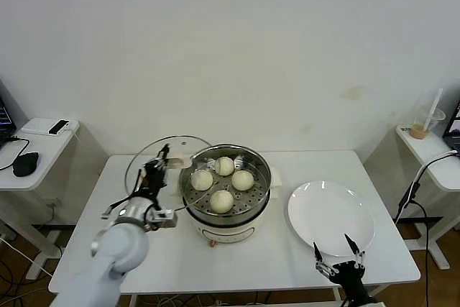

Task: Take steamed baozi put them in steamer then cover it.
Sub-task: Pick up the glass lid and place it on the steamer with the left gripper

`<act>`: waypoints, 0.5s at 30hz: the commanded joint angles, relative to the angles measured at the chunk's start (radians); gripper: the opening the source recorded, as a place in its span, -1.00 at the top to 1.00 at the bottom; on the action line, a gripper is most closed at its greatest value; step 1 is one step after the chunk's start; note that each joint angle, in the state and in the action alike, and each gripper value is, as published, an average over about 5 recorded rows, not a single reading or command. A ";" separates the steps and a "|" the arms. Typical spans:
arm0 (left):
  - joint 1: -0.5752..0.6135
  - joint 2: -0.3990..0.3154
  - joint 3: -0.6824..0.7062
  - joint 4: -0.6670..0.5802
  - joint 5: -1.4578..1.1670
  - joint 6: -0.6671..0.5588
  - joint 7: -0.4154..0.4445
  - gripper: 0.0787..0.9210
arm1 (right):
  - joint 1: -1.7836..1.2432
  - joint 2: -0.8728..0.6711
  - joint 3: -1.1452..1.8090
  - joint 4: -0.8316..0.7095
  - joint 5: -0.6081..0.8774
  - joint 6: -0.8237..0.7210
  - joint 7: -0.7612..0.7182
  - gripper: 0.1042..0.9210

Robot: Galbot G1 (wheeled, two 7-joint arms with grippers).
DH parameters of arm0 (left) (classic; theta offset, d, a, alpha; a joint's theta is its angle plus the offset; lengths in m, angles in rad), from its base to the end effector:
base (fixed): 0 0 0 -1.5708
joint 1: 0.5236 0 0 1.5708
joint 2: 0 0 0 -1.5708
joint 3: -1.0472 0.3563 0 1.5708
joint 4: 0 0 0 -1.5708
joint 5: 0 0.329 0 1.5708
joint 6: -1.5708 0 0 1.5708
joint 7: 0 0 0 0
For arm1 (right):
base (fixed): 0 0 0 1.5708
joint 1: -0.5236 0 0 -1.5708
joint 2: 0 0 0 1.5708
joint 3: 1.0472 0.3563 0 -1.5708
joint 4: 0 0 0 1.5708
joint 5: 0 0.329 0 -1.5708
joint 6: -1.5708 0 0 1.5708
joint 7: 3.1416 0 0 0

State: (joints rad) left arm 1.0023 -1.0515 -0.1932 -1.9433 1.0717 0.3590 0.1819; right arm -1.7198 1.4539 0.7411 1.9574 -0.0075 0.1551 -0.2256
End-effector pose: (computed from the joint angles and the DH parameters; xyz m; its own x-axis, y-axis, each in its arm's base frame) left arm 0.3010 0.0311 -0.2414 -0.9934 0.1132 -0.0181 -0.0116 0.0577 0.9983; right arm 0.0938 -0.0924 -0.3598 -0.9834 -0.0973 0.1530 -0.1275 0.9712 -0.2014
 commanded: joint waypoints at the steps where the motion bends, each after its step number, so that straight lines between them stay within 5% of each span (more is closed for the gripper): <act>1: -0.189 -0.203 0.156 0.096 0.220 0.062 0.097 0.86 | -0.001 0.012 -0.010 -0.007 -0.054 0.005 -0.001 -0.76; 9: -0.182 -0.347 0.165 0.137 0.337 0.073 0.145 0.86 | 0.006 0.015 -0.009 -0.019 -0.062 0.006 0.000 -0.76; 15: -0.141 -0.381 0.174 0.138 0.370 0.072 0.156 0.86 | 0.009 0.016 -0.009 -0.025 -0.066 0.005 -0.002 -0.76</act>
State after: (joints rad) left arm 0.8723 -1.2956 -0.0620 -1.8413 1.3154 0.4156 0.2974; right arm -1.7126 1.4684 0.7347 1.9392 -0.0597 0.1601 -0.2267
